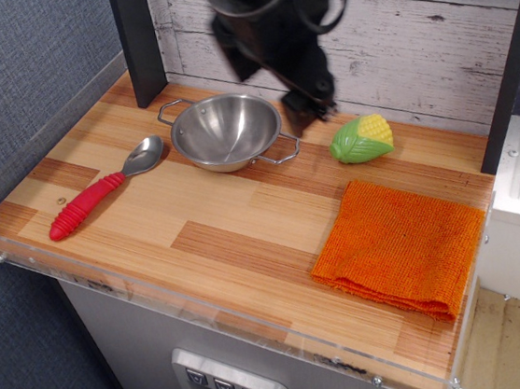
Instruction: Move orange cloth to the right edge of the table.
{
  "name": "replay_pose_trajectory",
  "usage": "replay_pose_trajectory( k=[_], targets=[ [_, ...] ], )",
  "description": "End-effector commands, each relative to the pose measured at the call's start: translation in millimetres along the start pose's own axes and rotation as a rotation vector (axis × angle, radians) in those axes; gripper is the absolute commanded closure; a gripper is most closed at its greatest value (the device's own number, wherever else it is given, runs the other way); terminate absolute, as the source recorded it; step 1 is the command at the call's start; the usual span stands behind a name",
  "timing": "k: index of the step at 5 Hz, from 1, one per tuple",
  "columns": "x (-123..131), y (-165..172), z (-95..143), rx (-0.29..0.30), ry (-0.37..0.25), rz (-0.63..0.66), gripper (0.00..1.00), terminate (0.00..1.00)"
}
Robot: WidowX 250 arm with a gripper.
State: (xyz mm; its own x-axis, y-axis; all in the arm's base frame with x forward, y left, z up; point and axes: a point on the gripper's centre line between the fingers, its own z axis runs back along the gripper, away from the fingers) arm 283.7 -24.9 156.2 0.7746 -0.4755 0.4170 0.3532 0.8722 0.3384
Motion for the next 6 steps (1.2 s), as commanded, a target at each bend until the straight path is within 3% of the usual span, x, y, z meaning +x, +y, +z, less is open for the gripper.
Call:
replay_pose_trajectory(
  k=[1, 5, 6],
  targets=[
    [-2.1, 3.4, 20.2, 0.091, 0.001, 0.062, 0.0, 0.0],
    [-2.1, 3.4, 20.2, 0.091, 0.001, 0.062, 0.0, 0.0],
    [-2.1, 3.4, 20.2, 0.091, 0.001, 0.062, 0.0, 1.0]
  ],
)
